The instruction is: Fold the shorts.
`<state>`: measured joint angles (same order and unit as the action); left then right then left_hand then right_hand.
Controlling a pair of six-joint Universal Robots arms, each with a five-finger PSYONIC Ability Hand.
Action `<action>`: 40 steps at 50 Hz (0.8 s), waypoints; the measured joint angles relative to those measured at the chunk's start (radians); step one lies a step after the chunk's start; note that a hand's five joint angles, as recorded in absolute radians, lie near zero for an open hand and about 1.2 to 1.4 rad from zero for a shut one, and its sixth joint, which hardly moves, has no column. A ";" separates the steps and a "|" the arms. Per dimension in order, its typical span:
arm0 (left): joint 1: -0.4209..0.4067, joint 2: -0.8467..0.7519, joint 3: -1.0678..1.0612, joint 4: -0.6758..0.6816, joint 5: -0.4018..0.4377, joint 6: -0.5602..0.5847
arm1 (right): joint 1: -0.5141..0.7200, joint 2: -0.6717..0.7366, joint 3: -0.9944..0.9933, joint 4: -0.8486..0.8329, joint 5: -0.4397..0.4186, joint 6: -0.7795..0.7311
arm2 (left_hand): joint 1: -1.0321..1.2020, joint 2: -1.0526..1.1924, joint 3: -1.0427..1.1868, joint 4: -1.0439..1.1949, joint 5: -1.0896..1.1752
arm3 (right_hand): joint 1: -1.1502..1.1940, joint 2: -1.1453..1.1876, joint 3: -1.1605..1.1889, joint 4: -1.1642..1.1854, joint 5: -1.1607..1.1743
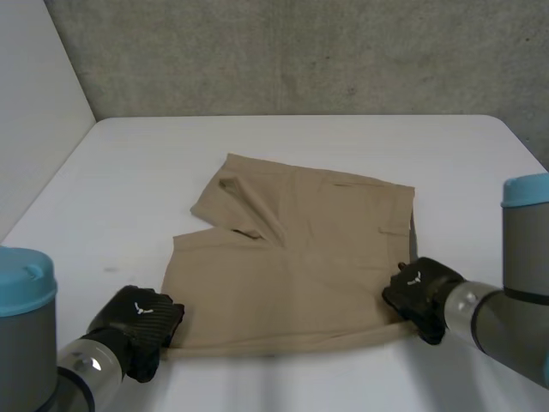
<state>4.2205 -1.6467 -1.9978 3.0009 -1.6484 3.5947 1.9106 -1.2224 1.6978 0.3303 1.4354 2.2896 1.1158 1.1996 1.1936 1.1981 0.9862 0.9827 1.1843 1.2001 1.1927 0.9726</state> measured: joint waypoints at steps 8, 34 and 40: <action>0.008 0.056 0.069 0.009 0.043 0.029 | -0.041 -0.038 0.051 -0.010 -0.010 -0.091 | -0.625 -0.692 -0.678 -0.693 -0.660 | 0.000 0.000 0.000 0.000 0.000; 0.078 -0.650 0.880 0.183 0.274 0.081 | -0.041 0.002 0.080 -0.135 -0.019 -0.034 | -0.525 -0.615 -0.609 -0.608 -0.573 | 0.004 0.000 0.000 0.000 0.000; 0.099 -0.838 1.110 0.112 0.310 0.081 | -0.042 0.012 0.079 -0.146 -0.019 -0.035 | -0.517 -0.599 -0.596 -0.598 -0.561 | 0.006 0.000 0.000 0.000 0.000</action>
<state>4.3193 -2.4844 -0.8879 3.1130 -1.3384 3.6752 1.8684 -1.2101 1.7767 0.1841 1.4159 2.2550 0.5988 0.6006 0.5974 0.5996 0.4247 0.9882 1.1843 1.2001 1.1927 0.9727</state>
